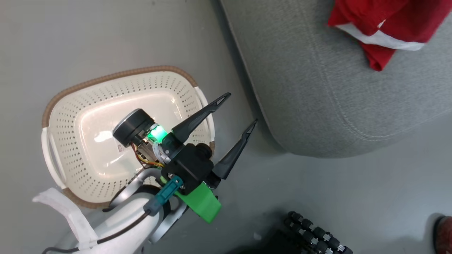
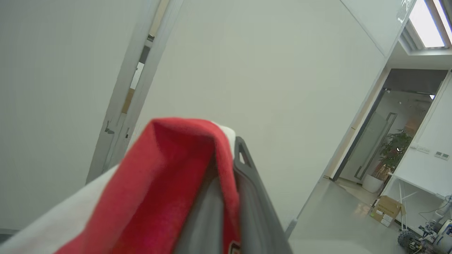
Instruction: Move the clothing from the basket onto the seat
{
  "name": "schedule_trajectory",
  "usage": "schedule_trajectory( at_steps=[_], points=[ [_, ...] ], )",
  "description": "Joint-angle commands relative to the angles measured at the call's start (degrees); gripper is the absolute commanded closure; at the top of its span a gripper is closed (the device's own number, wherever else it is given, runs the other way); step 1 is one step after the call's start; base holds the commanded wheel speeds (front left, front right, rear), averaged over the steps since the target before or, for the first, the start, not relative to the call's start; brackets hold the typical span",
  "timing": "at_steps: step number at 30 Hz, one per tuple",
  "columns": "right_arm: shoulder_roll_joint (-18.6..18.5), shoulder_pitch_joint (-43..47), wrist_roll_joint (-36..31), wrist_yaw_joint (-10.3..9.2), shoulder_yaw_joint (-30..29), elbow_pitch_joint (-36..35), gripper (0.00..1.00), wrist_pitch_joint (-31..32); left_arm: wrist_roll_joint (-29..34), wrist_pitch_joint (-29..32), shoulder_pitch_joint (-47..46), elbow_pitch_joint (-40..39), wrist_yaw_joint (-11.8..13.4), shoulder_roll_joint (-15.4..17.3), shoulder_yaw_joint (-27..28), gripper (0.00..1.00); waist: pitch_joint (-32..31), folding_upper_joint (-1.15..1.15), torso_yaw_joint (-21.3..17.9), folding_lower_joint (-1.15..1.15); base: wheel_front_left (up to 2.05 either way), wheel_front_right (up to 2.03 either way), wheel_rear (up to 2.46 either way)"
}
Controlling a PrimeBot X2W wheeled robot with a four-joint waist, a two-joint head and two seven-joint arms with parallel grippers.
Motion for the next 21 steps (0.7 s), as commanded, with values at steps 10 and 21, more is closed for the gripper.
schedule_trajectory(
  at_steps=[10, 21],
  points=[
    [2.95, 4.96, -8.83, -0.07, -11.49, 14.05, 0.0, -0.01, -0.06, -2.69, -1.88, 1.85, 0.95, 0.24, 1.37, 0.0, 4.06, 0.0, 4.63, -0.01, 0.0, 0.0, 0.0],
    [11.39, 20.93, -8.99, -0.07, -15.37, -1.96, 0.0, -0.01, -8.93, -11.34, 2.38, 6.42, 2.16, -3.74, 6.64, 0.0, -4.67, 0.0, 7.44, -0.01, 0.0, 0.0, 0.0]
  ],
)
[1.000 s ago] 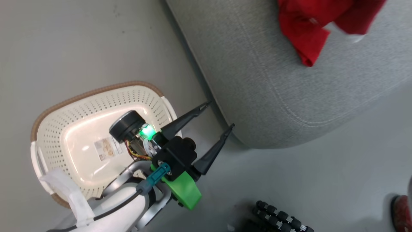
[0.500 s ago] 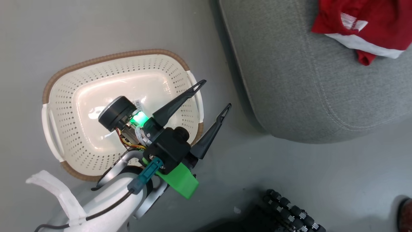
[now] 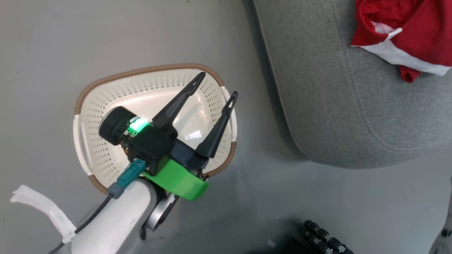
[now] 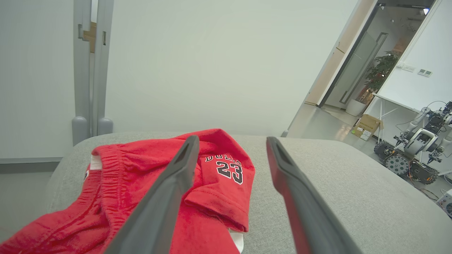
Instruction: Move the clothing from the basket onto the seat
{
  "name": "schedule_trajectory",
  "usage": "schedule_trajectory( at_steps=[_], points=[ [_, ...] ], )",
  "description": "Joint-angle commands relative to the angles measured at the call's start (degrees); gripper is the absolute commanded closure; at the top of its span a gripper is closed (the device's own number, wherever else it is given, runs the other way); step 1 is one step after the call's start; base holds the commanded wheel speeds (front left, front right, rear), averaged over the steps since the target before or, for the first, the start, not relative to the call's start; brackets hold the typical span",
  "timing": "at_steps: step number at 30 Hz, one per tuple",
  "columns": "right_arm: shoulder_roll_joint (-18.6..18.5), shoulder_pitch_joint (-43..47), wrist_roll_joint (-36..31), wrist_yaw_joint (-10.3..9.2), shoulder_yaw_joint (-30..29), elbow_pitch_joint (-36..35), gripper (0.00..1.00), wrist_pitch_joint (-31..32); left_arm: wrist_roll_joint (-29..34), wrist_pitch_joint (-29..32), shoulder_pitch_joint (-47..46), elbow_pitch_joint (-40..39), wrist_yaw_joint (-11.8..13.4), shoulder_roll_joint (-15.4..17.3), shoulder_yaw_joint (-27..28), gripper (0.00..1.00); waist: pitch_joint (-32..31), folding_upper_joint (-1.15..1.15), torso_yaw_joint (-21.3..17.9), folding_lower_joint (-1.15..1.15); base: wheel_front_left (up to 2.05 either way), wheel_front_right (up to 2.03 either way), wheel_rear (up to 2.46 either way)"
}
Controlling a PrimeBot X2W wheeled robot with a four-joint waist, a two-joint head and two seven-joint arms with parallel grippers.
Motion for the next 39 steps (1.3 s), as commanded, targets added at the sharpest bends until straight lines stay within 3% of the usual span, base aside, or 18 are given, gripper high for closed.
schedule_trajectory(
  at_steps=[1, 8, 13, 20, 26, 39],
  points=[
    [0.39, 3.07, 1.02, -0.07, 1.6, -1.31, 0.0, -0.02, -0.96, -1.03, 0.97, 1.06, 0.27, -0.27, 0.71, 0.0, -4.76, 0.0, 2.06, 0.0, 0.0, 0.0, 0.0],
    [2.53, 15.82, 5.36, -0.08, 11.77, -8.35, 0.0, -0.02, -0.41, -5.34, 5.2, 7.46, 4.42, -2.59, 3.23, 0.0, -13.89, 0.0, 6.83, 0.0, 0.0, 0.0, 0.0],
    [3.15, 22.54, 7.81, -0.08, 18.83, -9.56, 0.0, -0.02, -0.01, -6.18, 9.99, 9.97, 7.24, -4.4, 7.95, 0.0, -19.83, 0.0, 10.86, 0.0, 0.0, 0.0, 0.0],
    [4.08, 29.85, 8.15, -0.08, 26.85, -8.86, 0.0, -0.02, 3.85, -6.18, 19.38, 9.68, 7.84, -6.15, 17.91, 0.0, -27.41, 0.0, 15.88, 0.0, 0.0, 0.0, 0.0],
    [4.31, 36.21, 8.84, -0.08, 31.41, -10.09, 0.0, -0.02, 6.24, -6.13, 28.41, 9.08, 6.4, -8.5, 26.75, 0.0, -33.18, 0.0, 18.72, 0.0, 0.0, 0.0, 0.0],
    [6.43, 48.67, 10.02, -0.08, 28.42, -12.93, 0.0, -0.01, 14.1, -6.14, 42.2, 7.25, -1.47, -14.3, 36.8, 0.0, -40.48, 0.0, 19.84, 0.0, 0.0, 0.0, 0.0]
  ],
)
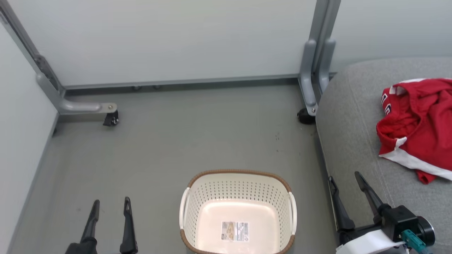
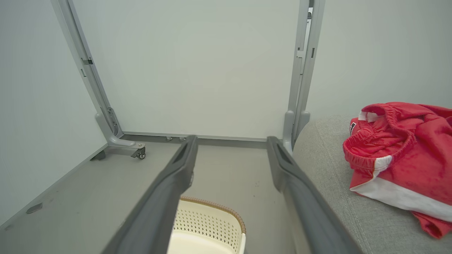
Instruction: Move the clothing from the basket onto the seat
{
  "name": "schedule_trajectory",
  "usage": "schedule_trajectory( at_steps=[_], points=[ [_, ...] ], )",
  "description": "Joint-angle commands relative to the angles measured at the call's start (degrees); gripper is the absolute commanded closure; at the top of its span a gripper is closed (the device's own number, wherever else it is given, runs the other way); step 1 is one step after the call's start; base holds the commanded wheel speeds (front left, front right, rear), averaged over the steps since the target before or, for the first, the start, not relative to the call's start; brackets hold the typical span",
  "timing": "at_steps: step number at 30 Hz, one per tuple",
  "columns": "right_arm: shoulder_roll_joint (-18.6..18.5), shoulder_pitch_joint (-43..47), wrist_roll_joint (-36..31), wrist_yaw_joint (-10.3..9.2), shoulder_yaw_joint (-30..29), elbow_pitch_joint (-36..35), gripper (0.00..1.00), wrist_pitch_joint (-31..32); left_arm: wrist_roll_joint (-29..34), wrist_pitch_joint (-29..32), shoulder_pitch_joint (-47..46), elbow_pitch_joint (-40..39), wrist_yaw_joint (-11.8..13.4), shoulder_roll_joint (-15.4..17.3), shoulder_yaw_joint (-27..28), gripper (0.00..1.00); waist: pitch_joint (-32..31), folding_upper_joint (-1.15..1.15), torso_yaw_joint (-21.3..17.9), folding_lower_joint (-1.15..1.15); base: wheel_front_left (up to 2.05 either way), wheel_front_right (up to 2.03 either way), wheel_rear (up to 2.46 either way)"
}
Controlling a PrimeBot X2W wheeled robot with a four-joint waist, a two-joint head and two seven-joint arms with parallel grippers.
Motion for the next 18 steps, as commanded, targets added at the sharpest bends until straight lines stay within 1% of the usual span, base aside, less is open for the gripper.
schedule_trajectory(
  at_steps=[1, 8, 12, 18],
  points=[
    [0.07, 1.14, -0.14, -0.08, -0.02, 0.1, 0.0, -0.01, 0.95, -0.03, 1.32, 0.07, -0.79, -0.43, 0.74, 0.0, -2.78, 0.0, 1.28, 0.01, 0.0, 0.0, 0.0],
    [0.65, 1.64, -0.45, -0.08, 0.26, 0.44, 0.0, 0.0, 2.71, -0.03, 1.84, 0.38, -3.79, -2.44, 3.07, 0.0, -3.19, 0.0, 0.23, 0.01, 0.0, 0.0, 0.0],
    [0.78, 1.38, -0.35, -0.08, -0.05, 0.68, 0.0, -0.01, 3.74, -0.04, 1.26, 0.22, -5.12, -2.85, 3.58, 0.0, -3.52, 0.0, -0.18, 0.01, 0.0, 0.0, 0.0],
    [0.95, 1.91, -0.16, -0.08, -0.55, 0.6, 0.0, -0.01, 5.04, -0.04, 0.64, 0.8, -5.81, -3.17, 3.7, 0.0, -4.14, 0.0, -0.44, 0.01, 0.0, 0.0, 0.0]
  ],
)
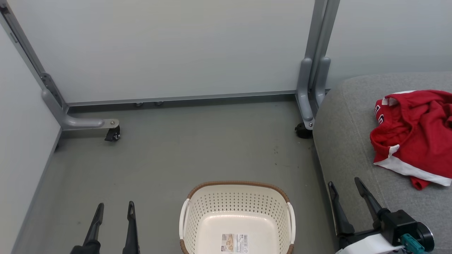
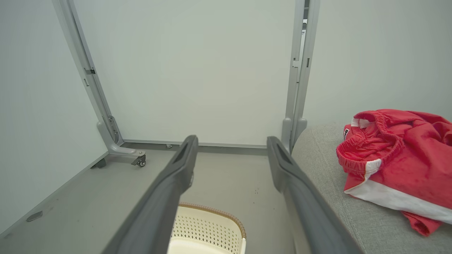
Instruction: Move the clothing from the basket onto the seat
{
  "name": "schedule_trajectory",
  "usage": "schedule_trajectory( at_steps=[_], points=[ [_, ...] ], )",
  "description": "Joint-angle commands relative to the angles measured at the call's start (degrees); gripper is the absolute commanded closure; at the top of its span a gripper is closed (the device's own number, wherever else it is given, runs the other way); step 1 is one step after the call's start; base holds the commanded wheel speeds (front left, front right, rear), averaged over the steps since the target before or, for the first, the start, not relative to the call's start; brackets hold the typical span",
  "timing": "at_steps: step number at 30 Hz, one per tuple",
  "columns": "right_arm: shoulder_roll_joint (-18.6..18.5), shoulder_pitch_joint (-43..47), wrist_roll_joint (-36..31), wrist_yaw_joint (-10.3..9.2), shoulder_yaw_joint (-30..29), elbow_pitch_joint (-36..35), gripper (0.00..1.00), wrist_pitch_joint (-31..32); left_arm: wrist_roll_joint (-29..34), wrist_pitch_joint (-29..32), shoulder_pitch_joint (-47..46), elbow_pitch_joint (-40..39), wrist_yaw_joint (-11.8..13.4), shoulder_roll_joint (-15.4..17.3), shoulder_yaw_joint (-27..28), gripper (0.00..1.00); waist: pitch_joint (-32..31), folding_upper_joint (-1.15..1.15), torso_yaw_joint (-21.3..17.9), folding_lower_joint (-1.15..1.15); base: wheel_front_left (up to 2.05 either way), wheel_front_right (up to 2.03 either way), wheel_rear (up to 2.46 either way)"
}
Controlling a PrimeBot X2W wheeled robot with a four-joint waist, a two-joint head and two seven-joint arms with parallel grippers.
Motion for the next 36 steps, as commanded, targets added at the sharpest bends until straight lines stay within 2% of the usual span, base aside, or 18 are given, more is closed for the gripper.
schedule_trajectory(
  at_steps=[1, 13, 14, 17, 36],
  points=[
    [0.18, 0.71, -0.1, -0.08, -0.2, -0.07, 0.0, -0.02, 0.23, -0.03, -0.73, 0.28, -0.27, 0.01, 0.02, 0.0, -0.16, 0.0, -0.02, 0.01, 0.0, 0.0, 0.0],
    [-0.66, 1.21, 0.45, -0.08, -0.11, 0.09, 0.0, -0.02, 1.1, -0.03, -0.9, 0.84, -0.69, -0.15, -0.68, 0.0, -0.98, 0.0, -0.2, 0.01, 0.0, 0.0, 0.0],
    [-0.53, 0.45, 0.2, 0.0, -0.05, 0.35, 1.0, 0.0, 0.69, 0.01, -0.22, 1.19, -0.68, -0.2, -0.71, 1.0, -0.99, 0.0, -0.2, 0.01, 0.0, 0.0, 0.0],
    [-0.38, 0.64, 0.33, 0.0, 0.14, 1.96, 1.0, 0.01, 0.48, 0.04, 0.23, 2.97, -0.69, -0.32, -0.86, 1.0, -0.98, 0.0, -0.21, 0.01, 0.0, 0.0, 0.0],
    [-1.0, -2.96, 22.35, -0.01, -1.35, 3.75, 1.0, 4.33, -20.43, 5.29, -4.37, 5.02, -1.76, -0.27, 1.48, 1.0, -0.11, 0.0, -0.45, 0.01, 0.0, 0.0, 0.0]
  ],
)
